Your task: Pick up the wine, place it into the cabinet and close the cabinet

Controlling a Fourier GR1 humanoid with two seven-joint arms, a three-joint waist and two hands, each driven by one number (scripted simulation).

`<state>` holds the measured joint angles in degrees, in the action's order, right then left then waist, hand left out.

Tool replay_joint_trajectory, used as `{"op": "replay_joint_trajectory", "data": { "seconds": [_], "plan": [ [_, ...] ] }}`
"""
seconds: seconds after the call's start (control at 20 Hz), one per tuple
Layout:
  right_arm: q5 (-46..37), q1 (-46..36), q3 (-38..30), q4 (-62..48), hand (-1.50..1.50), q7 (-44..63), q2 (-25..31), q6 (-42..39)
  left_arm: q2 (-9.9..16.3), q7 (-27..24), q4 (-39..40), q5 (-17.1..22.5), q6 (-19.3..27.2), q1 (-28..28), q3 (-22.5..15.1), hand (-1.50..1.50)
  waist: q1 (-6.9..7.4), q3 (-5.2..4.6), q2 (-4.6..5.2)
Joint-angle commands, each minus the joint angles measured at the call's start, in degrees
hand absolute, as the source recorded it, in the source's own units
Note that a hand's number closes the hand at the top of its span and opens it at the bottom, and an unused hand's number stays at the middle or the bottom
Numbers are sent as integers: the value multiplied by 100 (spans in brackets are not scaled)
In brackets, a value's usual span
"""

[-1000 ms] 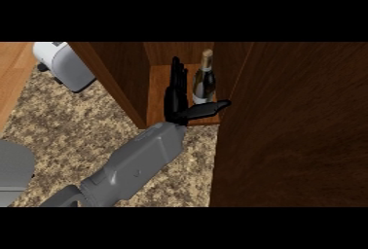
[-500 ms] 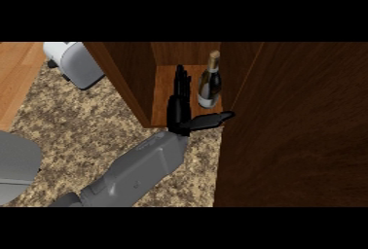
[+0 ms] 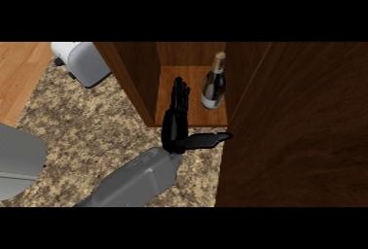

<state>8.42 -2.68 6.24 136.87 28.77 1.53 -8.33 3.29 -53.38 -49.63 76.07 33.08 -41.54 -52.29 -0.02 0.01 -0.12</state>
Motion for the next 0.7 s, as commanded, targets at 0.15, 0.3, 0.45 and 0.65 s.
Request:
{"op": "replay_joint_trajectory", "data": {
  "seconds": [0.15,0.3,0.45,0.65],
  "plan": [
    [13,36,-133,69,-150,-41,45,1,1085,675,-1951,-590,61,680,-220,-150,59,2,-18],
    [-111,-184,-143,171,-150,198,60,161,986,594,-2237,-1020,165,1144,-262,-150,24,-1,-3],
    [-21,52,-373,-253,-150,-432,184,-208,1568,715,-2858,-1287,52,1436,-170,-150,27,2,2],
    [691,213,-311,120,150,23,496,-630,2161,1009,-3764,-1356,-101,1670,-152,-150,41,4,-15]
  ]
}}
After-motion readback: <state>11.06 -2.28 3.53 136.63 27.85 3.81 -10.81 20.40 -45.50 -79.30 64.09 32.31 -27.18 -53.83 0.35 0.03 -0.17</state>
